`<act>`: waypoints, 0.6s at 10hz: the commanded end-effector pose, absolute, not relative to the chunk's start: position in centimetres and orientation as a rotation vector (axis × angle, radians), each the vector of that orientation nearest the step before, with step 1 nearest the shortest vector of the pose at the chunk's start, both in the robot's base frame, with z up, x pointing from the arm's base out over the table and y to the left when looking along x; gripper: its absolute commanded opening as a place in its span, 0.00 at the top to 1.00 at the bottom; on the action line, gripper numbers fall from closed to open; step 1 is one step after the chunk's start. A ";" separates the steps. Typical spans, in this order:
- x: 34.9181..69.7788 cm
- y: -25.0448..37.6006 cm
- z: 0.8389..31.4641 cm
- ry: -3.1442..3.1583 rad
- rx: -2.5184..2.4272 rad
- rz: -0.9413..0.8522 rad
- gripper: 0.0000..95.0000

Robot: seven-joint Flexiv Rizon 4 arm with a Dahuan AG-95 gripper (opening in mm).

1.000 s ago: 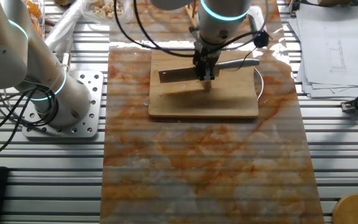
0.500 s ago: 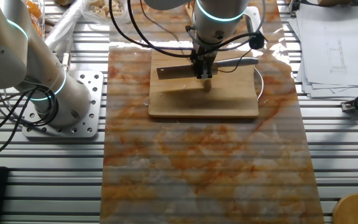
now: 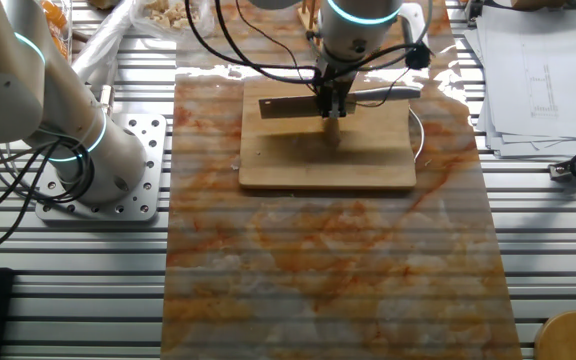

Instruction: Slice the lotus root

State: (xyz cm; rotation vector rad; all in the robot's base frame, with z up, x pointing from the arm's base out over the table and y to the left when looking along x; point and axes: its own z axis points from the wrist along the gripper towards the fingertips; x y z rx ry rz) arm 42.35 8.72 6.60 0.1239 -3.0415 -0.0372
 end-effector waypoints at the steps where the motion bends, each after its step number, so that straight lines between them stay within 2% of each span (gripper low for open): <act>1: 42.1 8.4 7.0 -3.048 0.137 -0.024 1.00; 6: 42.3 7.9 6.3 -3.053 0.145 -0.017 1.00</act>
